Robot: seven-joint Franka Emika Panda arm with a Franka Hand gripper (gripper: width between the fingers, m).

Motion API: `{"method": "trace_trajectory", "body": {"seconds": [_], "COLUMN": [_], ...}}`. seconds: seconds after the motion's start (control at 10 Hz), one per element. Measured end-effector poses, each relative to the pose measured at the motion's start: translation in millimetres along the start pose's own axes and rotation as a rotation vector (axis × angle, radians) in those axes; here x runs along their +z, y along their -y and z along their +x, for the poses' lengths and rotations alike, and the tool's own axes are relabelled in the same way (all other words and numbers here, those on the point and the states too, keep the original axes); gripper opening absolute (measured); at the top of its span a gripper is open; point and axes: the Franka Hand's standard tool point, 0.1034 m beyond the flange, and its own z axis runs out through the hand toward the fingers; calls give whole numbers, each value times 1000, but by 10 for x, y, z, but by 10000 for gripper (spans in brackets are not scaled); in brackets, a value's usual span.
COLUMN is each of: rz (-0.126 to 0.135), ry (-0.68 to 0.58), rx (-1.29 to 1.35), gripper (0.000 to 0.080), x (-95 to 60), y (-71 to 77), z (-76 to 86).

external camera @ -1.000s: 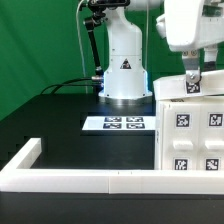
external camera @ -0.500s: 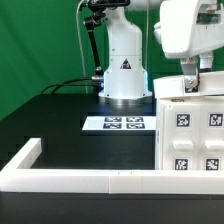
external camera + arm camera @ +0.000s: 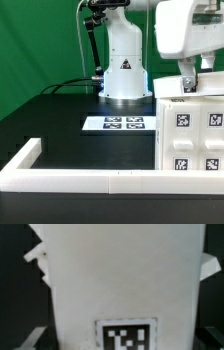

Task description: Assemble cabinet

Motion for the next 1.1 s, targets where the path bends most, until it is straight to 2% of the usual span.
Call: {"method": "trace_trajectory", "body": {"seconds": [0.3, 0.7, 1.1], "rz": [-18, -12, -10], "ry": [-21, -26, -31], "rx": [291, 735, 1049], "gripper": [560, 560, 560], "x": [-1, -2, 2], "y": [12, 13, 13], "z": [-2, -1, 7]}}
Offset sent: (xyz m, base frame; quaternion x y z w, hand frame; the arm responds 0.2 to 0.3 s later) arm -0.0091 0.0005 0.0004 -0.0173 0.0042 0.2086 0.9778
